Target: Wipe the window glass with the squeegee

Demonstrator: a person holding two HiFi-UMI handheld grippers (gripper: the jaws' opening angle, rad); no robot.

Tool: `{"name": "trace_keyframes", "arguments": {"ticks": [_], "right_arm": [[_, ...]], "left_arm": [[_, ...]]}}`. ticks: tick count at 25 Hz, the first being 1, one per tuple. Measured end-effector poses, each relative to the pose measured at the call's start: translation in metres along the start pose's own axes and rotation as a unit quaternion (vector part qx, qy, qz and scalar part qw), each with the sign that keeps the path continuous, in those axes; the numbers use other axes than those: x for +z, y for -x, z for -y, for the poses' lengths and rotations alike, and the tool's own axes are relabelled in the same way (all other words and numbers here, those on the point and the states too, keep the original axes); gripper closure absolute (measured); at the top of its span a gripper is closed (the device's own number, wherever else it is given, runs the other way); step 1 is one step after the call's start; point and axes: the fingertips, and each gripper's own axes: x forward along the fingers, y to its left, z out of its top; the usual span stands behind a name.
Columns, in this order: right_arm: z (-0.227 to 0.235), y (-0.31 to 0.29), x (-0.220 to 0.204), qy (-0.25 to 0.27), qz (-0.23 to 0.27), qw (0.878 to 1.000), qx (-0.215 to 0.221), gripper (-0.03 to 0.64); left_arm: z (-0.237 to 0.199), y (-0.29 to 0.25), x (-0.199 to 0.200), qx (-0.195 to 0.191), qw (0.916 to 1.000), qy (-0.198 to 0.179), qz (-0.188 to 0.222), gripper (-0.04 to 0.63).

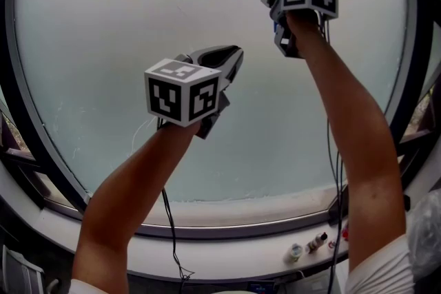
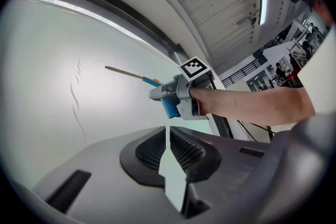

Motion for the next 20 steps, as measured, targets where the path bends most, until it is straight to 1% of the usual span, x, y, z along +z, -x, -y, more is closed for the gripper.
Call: {"name": "trace_keyframes", "arguments": {"ticks": [9, 20], "right_arm": [[-0.002, 0.007, -0.023, -0.004, -0.014, 1.000, -0.002, 0.512], [0.004, 0.017, -0.058, -0.014, -0.031, 0.999, -0.005, 0.512]], "left_arm": [[0.005, 0.002, -0.015, -0.001, 0.9999, 0.015, -0.006, 0.548], [0.018, 0.006, -0.045, -0.003, 0.9993, 0.032, -0.021, 0.548]]}}
